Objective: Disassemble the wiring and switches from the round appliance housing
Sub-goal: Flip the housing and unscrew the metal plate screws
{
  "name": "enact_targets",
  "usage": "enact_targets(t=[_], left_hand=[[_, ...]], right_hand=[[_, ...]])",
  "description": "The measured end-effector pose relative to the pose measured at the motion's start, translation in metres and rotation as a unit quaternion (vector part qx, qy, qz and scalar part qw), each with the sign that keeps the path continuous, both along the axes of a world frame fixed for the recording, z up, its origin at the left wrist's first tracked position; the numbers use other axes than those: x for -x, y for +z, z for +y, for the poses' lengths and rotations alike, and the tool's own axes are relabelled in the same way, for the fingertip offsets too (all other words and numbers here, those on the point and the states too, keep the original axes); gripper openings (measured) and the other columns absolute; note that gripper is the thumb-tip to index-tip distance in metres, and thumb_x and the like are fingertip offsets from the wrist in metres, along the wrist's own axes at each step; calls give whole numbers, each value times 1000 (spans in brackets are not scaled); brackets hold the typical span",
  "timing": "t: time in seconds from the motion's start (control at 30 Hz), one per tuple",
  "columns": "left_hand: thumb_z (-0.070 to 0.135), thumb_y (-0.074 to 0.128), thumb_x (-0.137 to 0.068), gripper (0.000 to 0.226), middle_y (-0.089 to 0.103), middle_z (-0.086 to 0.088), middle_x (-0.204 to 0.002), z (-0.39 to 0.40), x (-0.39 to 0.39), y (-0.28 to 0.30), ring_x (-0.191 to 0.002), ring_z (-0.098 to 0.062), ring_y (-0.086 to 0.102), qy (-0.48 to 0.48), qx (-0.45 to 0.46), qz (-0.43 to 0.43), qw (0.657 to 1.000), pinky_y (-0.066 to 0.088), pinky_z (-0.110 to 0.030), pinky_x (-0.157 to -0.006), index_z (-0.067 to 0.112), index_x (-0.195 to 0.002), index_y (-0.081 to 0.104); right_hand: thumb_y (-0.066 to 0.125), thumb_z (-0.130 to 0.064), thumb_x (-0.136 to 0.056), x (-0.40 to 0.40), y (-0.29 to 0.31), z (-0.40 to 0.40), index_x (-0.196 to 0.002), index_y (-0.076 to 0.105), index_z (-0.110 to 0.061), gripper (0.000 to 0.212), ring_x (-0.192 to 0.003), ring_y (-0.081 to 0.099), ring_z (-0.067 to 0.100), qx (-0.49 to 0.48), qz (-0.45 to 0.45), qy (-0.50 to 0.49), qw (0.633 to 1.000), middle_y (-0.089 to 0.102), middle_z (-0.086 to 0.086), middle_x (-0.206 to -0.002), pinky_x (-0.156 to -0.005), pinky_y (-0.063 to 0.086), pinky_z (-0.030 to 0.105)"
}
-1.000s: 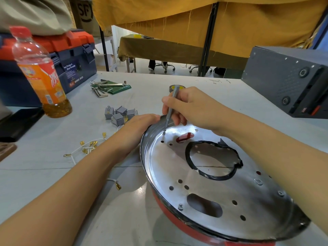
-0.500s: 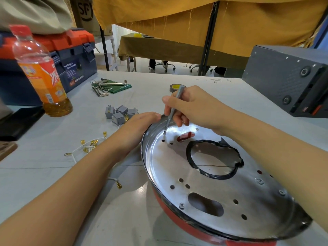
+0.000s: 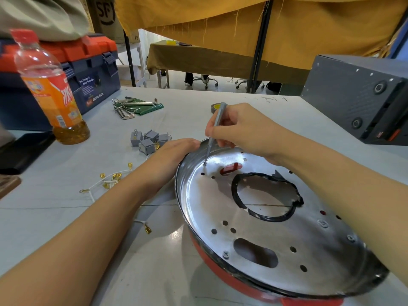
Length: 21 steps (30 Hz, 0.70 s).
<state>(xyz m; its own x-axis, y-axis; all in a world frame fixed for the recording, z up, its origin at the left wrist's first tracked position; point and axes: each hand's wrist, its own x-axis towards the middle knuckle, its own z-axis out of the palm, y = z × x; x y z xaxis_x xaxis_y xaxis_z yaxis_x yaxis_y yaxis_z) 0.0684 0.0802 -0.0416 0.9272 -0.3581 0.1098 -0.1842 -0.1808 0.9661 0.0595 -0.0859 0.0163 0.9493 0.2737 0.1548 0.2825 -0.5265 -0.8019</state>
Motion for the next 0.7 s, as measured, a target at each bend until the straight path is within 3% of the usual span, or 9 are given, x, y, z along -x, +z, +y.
enact_targets(t=[0.07, 0.17, 0.27, 0.5, 0.6, 0.7], left_hand=[[23, 42, -97, 33, 67, -4, -84, 0, -1, 0, -68, -7, 60, -2, 0, 2, 1000, 47, -15, -63, -3, -101, 63], [23, 42, -97, 32, 68, -2, -82, 1, 0, 0, -68, -6, 61, -6, 2, 6, 1000, 48, -14, -62, 0, -98, 64], [24, 42, -97, 33, 65, -5, -82, 0, 1, 2, -68, -8, 58, -5, -7, -1, 1000, 47, -16, -63, -3, -99, 61], [23, 41, -97, 36, 60, -25, -100, 0, 2, 3, -77, -15, 56, -2, -16, -9, 1000, 44, -32, -77, -9, -104, 57], [23, 41, -98, 36, 62, -22, -94, 0, 2, 3, -75, -13, 57, -6, -24, -11, 1000, 44, -31, -75, -8, -104, 58], [25, 41, -97, 35, 64, -15, -88, 1, 2, 3, -72, -11, 58, -7, -21, -3, 1000, 46, -28, -73, -5, -103, 60]], right_hand=[[59, -13, -90, 0, 0, 0, -81, 63, -15, 10, -55, 54, 1, 0, -4, -1, 1000, 60, 2, -71, -55, 44, 10], [56, -24, -95, 2, 0, 2, -81, 60, -17, 16, -46, 48, -1, 12, -14, 4, 1000, 56, -11, -52, -49, 40, 9], [50, -28, -98, 2, 0, 3, -79, 59, -14, 25, -39, 43, 0, 16, -21, -2, 1000, 52, -11, -41, -44, 37, 9], [53, -15, -92, 0, -1, 1, -84, 60, -10, 12, -52, 52, 4, 26, -13, -19, 999, 57, 2, -61, -53, 44, 14], [55, -20, -93, 1, -1, 2, -80, 63, -12, 17, -50, 53, -1, 14, -21, -18, 1000, 59, -1, -61, -51, 42, 9], [52, -34, -96, 2, -1, 4, -71, 61, -15, 32, -51, 52, 4, 42, -35, -13, 998, 58, 0, -58, -55, 43, 12]])
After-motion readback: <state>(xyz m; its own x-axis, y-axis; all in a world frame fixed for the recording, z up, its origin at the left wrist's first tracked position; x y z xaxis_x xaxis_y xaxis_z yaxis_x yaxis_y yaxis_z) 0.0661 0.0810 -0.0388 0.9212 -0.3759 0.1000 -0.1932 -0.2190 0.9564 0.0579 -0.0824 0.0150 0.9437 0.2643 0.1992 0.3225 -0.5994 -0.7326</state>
